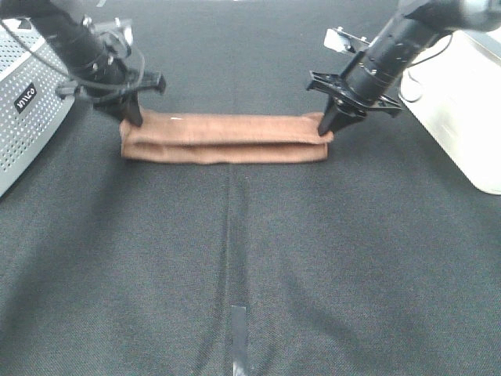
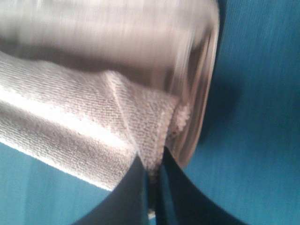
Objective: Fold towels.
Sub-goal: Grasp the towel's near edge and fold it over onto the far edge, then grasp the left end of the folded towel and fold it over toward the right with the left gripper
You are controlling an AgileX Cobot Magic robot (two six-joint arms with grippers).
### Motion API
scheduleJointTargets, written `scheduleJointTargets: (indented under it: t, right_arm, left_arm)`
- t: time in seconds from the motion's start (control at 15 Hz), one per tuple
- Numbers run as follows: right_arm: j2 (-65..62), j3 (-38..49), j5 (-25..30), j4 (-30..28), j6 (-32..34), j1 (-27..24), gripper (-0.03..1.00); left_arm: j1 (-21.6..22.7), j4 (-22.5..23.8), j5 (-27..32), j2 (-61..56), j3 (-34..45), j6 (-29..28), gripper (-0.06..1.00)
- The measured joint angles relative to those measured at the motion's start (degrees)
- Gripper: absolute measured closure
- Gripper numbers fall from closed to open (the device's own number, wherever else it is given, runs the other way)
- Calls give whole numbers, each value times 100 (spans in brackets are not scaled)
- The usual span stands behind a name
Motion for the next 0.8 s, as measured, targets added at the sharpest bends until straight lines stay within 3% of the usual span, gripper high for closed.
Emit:
scheduleJointTargets:
  t: [0.33,0.4,0.53,0.6,0.73,0.8]
  right_arm:
    - [842,-951,-149,-52,17,0,97]
    - [859,-957,-166,-69,17,0,89]
    - [848,-991,-189,-69,23,0,56]
    - [848,-991,-189,-69,23,0,56]
    - [842,-997,-40,-69,23,-6,26]
    - [819,-997,86,-86,23,-11,19]
  left_arm:
    - [11,-34,-579,756,-493,-29,89]
    - [11,-80,-682,768,-504,-29,84]
    - [17,-252,-837,768,-504,-52,62]
    - [17,-252,-837,768,-504,-52,62]
    - [17,-304,-848,768,-504,-52,31]
    - [17,-252,-745,768,-504,-138,21]
